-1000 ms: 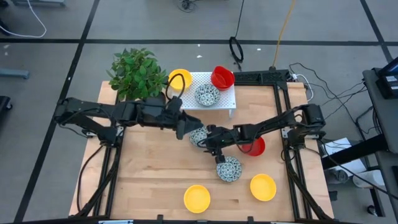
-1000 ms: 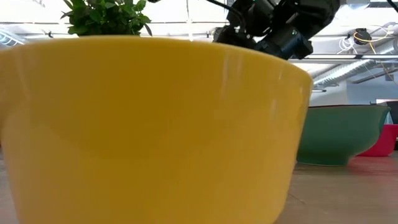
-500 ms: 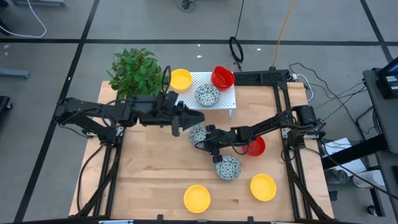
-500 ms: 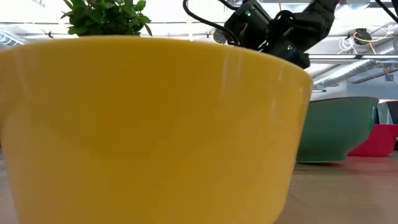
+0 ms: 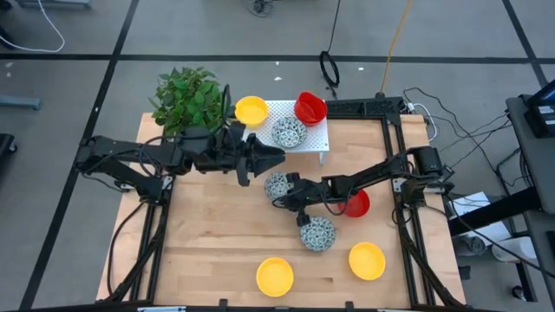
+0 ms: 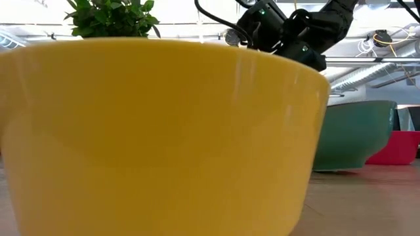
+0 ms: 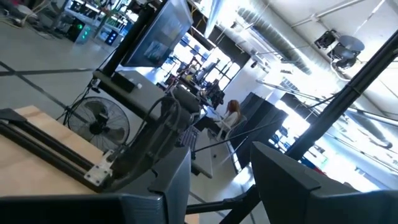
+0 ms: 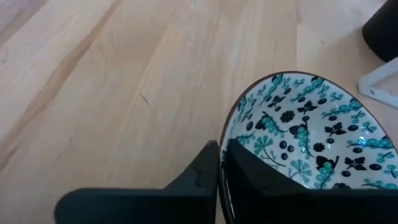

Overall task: Pick & Place Mini bowls
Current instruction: Stack the left blue patterned bowl on the blue patterned bowl on the shelf

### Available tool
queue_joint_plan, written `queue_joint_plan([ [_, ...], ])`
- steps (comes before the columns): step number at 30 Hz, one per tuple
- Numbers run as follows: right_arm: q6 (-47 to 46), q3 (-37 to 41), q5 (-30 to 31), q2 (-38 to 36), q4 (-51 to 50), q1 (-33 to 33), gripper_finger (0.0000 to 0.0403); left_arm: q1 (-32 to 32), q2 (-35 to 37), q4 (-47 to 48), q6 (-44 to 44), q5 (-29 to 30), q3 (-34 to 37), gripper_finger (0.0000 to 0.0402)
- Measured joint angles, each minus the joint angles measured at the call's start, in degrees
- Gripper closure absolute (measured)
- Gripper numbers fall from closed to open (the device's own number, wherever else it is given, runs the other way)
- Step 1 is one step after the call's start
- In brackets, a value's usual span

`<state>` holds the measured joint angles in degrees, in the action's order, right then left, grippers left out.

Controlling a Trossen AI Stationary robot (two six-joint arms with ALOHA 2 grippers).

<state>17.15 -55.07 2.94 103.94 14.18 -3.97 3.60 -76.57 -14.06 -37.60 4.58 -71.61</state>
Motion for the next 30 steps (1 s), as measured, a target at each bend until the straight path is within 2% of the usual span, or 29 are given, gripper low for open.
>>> queue_joint_plan([
  [6, -0.10, 0.07, -0.03, -6.25, -3.52, -0.12, 0.0397, -1.16, 0.22, -1.46, -0.15, 0.02, 0.02, 0.0231],
  [15, -1.25, 0.04, 0.23, -20.59, -4.39, 2.68, 0.0401, -3.21, 0.40, -13.05, -0.01, 0.06, 0.02, 0.0231],
  [20, -2.78, 0.04, 0.00, -27.39, -4.32, 4.76, 0.0401, -3.46, 0.39, -13.64, 0.57, 0.06, 0.02, 0.0231],
  [25, -3.73, 0.00, -0.17, -30.48, -4.13, 7.84, 0.0402, -4.24, 0.39, -13.64, 4.44, 0.03, 0.02, 0.0231],
  [30, -9.88, -0.33, 0.54, -29.75, -4.52, 12.60, 0.0402, -5.50, 0.39, -13.62, 4.94, 0.00, 0.02, 0.0231],
])
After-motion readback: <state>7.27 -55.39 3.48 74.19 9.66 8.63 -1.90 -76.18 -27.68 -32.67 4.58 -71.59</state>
